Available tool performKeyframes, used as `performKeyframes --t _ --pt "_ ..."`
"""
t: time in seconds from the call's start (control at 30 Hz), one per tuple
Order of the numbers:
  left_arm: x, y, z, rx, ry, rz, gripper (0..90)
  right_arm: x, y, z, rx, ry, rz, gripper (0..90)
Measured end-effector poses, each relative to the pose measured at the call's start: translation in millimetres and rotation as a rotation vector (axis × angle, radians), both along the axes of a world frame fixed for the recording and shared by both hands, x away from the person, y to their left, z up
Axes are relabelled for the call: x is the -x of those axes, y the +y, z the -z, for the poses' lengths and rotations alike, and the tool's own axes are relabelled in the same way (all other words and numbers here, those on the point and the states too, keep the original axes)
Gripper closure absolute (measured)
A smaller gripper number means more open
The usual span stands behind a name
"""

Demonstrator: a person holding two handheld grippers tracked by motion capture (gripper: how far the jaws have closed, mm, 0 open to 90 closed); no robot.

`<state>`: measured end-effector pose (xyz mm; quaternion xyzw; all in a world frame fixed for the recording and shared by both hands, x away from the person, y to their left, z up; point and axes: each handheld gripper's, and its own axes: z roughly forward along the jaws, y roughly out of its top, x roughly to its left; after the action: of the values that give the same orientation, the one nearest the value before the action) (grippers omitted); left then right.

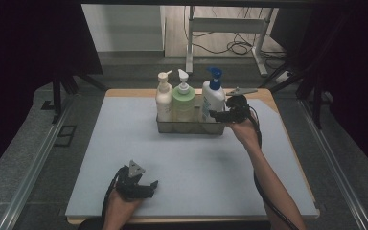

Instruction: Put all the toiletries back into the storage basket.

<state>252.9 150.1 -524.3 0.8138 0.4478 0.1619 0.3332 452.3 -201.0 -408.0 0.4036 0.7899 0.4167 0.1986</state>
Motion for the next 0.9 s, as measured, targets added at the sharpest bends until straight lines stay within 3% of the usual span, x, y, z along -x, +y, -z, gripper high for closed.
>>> performKeyframes --t 0.2,0.47,0.7,0.9 --pt "0.1 0.0 0.0 -0.001 0.000 0.000 12.1 6.4 -10.7 5.4 -0.005 0.021 -0.005 22.9" --pt "0.1 -0.1 0.0 0.000 0.000 -0.001 12.1 12.1 -29.9 11.1 -0.010 0.061 -0.002 38.8" --pt "0.0 -0.1 0.0 0.000 0.000 -0.001 12.1 8.9 -47.3 15.5 -0.041 0.101 0.012 66.1" --pt "0.0 -0.1 0.0 0.000 0.000 -0.001 12.1 -0.3 -49.2 20.8 -0.035 0.115 0.049 81.3"
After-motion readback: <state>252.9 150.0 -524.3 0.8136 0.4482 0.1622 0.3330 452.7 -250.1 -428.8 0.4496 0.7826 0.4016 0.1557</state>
